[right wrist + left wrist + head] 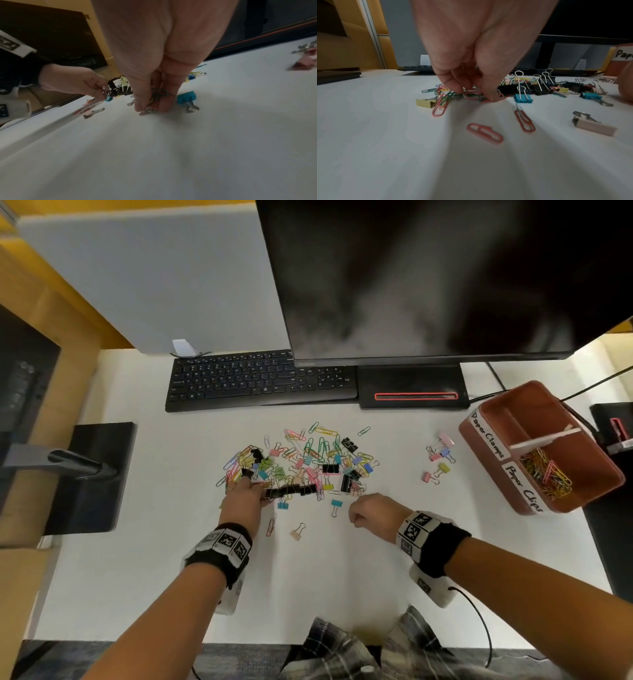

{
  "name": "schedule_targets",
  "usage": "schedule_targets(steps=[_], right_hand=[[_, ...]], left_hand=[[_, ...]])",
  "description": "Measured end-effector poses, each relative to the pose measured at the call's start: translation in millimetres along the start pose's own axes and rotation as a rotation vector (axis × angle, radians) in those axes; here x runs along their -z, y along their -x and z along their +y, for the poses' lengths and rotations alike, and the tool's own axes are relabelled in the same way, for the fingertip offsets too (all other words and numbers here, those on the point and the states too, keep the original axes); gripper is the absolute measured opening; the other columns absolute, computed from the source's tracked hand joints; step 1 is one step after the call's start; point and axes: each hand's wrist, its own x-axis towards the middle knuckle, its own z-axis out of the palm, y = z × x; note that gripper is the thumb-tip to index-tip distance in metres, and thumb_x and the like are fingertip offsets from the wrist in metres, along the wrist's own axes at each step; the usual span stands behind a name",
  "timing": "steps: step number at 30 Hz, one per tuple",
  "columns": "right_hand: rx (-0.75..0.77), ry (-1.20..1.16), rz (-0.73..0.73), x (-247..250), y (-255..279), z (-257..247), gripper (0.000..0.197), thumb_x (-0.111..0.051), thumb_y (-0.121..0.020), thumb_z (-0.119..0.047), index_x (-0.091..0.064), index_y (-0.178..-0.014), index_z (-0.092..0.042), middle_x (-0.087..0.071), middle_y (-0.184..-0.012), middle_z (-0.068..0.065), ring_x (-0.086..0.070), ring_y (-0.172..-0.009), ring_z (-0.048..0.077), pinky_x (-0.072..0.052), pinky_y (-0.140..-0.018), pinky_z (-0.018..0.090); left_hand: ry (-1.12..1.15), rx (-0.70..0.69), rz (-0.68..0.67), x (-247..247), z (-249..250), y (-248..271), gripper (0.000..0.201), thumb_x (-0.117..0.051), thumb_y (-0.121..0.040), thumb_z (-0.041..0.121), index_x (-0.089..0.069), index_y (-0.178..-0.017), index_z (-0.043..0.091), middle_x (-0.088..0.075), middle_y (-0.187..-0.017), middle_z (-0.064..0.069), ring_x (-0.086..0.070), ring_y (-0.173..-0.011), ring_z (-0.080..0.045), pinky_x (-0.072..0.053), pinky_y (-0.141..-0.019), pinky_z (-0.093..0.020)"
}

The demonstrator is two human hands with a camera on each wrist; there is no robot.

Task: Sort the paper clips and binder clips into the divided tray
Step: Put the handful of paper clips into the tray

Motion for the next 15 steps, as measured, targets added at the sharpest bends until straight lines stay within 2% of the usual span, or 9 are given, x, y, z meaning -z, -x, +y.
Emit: schedule_targets(steps=[3, 5, 7, 9, 11, 12, 13, 15], right_hand=[[0.002, -0.083, 0.092, 10, 6, 6, 0.019, -0.053, -0.091, -0.015, -0.065, -0.104, -0.009, -0.064, -0.11, 0.008, -0.058, -0.102, 0.024, -0.045, -0.091, 0.032], [0.004, -0.129, 0.157, 19, 13, 12, 0.018, -0.054, -0.091, -0.016, -0.066, -0.102, -0.009, -0.066, -0.107, 0.008, -0.059, -0.099, 0.023, -0.047, -0.092, 0.034], [0.0, -0.181, 0.228, 31, 23, 20, 0.017, -0.054, -0.091, -0.017, -0.066, -0.101, -0.01, -0.066, -0.104, 0.006, -0.06, -0.094, 0.019, -0.049, -0.091, 0.034], [-0.011, -0.211, 0.314, 44, 37, 29, 0.016, -0.055, -0.09, -0.018, -0.067, -0.1, -0.012, -0.066, -0.102, 0.003, -0.057, -0.089, 0.013, -0.049, -0.089, 0.031], [-0.023, -0.23, 0.413, 59, 54, 38, 0.014, -0.059, -0.089, -0.018, -0.068, -0.097, -0.013, -0.068, -0.096, 0.002, -0.055, -0.082, 0.009, -0.049, -0.086, 0.028], [-0.032, -0.236, 0.465, 67, 64, 42, 0.012, -0.061, -0.087, -0.017, -0.069, -0.094, -0.012, -0.069, -0.093, 0.002, -0.056, -0.079, 0.009, -0.05, -0.085, 0.028], [-0.043, -0.244, 0.522, 75, 75, 48, 0.01, -0.063, -0.086, -0.016, -0.07, -0.092, -0.012, -0.07, -0.09, 0.003, -0.057, -0.078, 0.01, -0.049, -0.085, 0.027], [-0.088, -0.268, 0.633, 91, 100, 61, 0.009, -0.066, -0.083, -0.014, -0.071, -0.09, -0.01, -0.072, -0.089, 0.004, -0.062, -0.082, 0.012, -0.045, -0.087, 0.021]], left_hand=[[0.017, -0.021, -0.037, 5, -2, -3, 0.021, -0.058, -0.088, 0.021, -0.064, -0.108, 0.017, -0.054, -0.118, -0.011, -0.052, -0.108, -0.031, -0.047, -0.09, -0.039], [0.049, -0.031, -0.071, 10, -3, -3, 0.026, -0.066, -0.082, 0.013, -0.065, -0.108, 0.014, -0.054, -0.119, -0.009, -0.054, -0.108, -0.028, -0.046, -0.091, -0.031], [0.124, -0.001, -0.071, 21, 0, -2, 0.022, -0.062, -0.085, 0.012, -0.067, -0.107, 0.011, -0.06, -0.116, -0.007, -0.058, -0.103, -0.025, -0.043, -0.086, -0.026], [0.179, -0.001, -0.042, 40, 8, 5, 0.015, -0.058, -0.089, 0.017, -0.068, -0.097, 0.011, -0.068, -0.097, -0.003, -0.062, -0.091, -0.022, -0.043, -0.078, -0.022], [0.206, -0.064, -0.044, 66, 22, 17, 0.008, -0.061, -0.087, 0.019, -0.066, -0.085, 0.013, -0.063, -0.077, 0.004, -0.058, -0.073, -0.013, -0.038, -0.062, -0.012], [0.218, -0.112, -0.056, 80, 33, 24, 0.009, -0.063, -0.086, 0.02, -0.065, -0.08, 0.014, -0.062, -0.072, 0.006, -0.056, -0.067, -0.006, -0.035, -0.058, -0.008], [0.242, -0.162, -0.069, 94, 47, 29, 0.01, -0.064, -0.086, 0.022, -0.064, -0.077, 0.016, -0.062, -0.071, 0.007, -0.055, -0.063, -0.004, -0.036, -0.057, -0.007], [0.321, -0.251, -0.093, 112, 83, 34, 0.011, -0.066, -0.084, 0.023, -0.064, -0.076, 0.017, -0.065, -0.07, 0.004, -0.056, -0.066, -0.008, -0.039, -0.058, -0.007]])
